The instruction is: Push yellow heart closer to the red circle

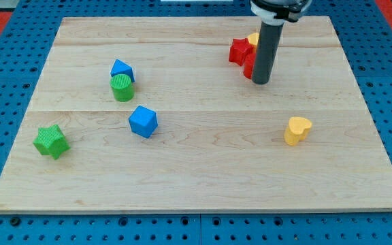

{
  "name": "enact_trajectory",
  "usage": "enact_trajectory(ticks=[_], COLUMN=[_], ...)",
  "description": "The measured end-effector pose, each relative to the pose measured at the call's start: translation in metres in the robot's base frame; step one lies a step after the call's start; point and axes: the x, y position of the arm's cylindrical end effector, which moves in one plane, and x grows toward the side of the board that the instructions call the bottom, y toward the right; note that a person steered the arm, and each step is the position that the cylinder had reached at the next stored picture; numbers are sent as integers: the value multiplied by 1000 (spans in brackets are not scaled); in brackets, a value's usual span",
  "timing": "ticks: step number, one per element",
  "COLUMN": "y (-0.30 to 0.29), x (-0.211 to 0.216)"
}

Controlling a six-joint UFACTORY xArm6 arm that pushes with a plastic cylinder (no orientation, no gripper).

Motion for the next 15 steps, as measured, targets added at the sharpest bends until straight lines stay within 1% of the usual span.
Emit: enact_trajectory(ticks=[1,2,3,4,5,6,7,8,9,10,11,13,14,15], y=[18,78,79,88,120,132,137,136,103,45,23,-59,-33,-19], x=[-14,29,80,91,90,89,102,136,163,149,114,73,62,69])
